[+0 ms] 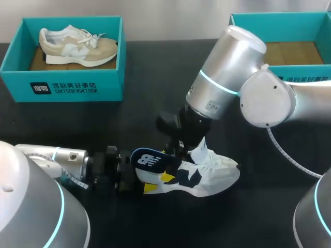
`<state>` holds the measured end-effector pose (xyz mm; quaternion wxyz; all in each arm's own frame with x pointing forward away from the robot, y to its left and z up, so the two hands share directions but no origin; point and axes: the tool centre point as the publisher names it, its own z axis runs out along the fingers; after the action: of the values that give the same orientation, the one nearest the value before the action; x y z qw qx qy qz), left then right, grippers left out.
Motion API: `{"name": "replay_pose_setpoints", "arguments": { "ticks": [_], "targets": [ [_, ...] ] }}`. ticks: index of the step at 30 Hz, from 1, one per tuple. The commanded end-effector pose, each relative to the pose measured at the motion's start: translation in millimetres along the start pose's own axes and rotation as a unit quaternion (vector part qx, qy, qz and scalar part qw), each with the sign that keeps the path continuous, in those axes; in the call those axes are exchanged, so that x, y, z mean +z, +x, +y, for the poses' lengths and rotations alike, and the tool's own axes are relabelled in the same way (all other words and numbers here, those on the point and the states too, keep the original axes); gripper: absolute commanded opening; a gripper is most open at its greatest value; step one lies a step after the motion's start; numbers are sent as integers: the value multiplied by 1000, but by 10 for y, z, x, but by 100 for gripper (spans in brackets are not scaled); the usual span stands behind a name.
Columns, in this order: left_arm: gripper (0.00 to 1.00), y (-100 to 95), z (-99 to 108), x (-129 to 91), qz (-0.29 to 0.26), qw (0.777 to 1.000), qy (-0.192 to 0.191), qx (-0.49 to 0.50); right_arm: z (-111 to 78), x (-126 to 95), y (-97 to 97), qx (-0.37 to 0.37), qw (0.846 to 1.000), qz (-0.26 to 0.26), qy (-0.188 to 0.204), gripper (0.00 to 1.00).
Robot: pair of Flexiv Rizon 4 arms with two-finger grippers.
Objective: Take the shoe out of the shoebox, open the shoe tongue, remove and reinsert the insole, then place the shoe into the shoebox
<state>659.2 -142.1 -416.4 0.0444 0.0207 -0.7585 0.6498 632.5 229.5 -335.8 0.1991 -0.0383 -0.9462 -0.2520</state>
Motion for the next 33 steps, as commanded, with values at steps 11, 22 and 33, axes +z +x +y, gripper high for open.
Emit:
{"name": "replay_pose_setpoints", "arguments": {
  "ticks": [11,22,33],
  "targets": [
    [0,-6,30,-3,-1,1000,0,0,-24,3,-105,1,1000,6,-16,53],
    [0,-6,30,-3,-1,1000,0,0,38,25,-132,-6,1000,9,-19,39],
    [0,-6,30,-3,-1,1000,0,0,90,24,-164,-15,1000,9,-13,0]
  ]
}}
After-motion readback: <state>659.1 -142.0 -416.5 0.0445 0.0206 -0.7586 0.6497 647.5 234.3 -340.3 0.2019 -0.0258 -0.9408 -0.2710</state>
